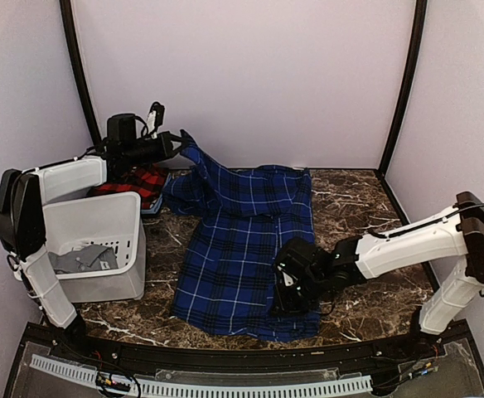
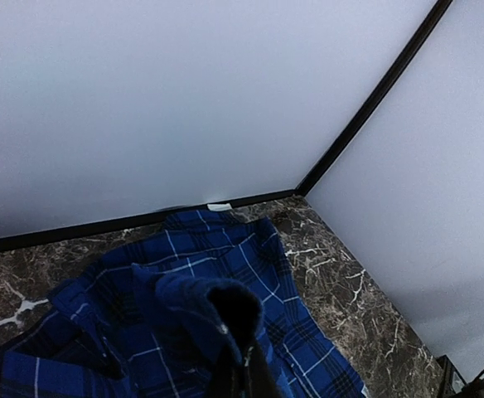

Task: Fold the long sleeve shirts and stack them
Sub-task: Fold the sleeve of the 1/3-folded shirt, then adjust the 1/3-folded shirt at the center of the board.

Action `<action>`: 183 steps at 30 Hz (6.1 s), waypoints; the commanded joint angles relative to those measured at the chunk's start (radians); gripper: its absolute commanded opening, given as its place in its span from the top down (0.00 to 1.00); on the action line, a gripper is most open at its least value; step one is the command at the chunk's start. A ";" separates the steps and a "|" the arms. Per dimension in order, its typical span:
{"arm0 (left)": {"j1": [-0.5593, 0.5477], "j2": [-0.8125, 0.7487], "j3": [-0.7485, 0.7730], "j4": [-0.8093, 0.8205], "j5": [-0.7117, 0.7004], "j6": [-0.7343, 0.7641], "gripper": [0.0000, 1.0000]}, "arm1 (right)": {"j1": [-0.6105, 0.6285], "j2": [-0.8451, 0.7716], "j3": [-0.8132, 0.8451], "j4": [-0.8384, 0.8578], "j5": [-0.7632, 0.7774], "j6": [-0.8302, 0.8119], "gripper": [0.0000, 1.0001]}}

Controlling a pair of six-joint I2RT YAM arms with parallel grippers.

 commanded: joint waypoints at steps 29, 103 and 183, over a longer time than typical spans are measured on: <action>-0.524 0.297 0.238 -0.374 0.317 0.239 1.00 | -0.621 -0.168 0.127 0.095 0.093 -0.230 0.74; -0.330 0.515 0.385 -0.378 -0.206 -0.178 0.55 | -0.800 0.625 0.853 0.195 -0.133 -0.346 0.54; -0.325 0.449 0.301 -0.368 -0.216 -0.220 0.58 | -0.838 0.748 1.202 0.061 -0.242 -0.501 0.43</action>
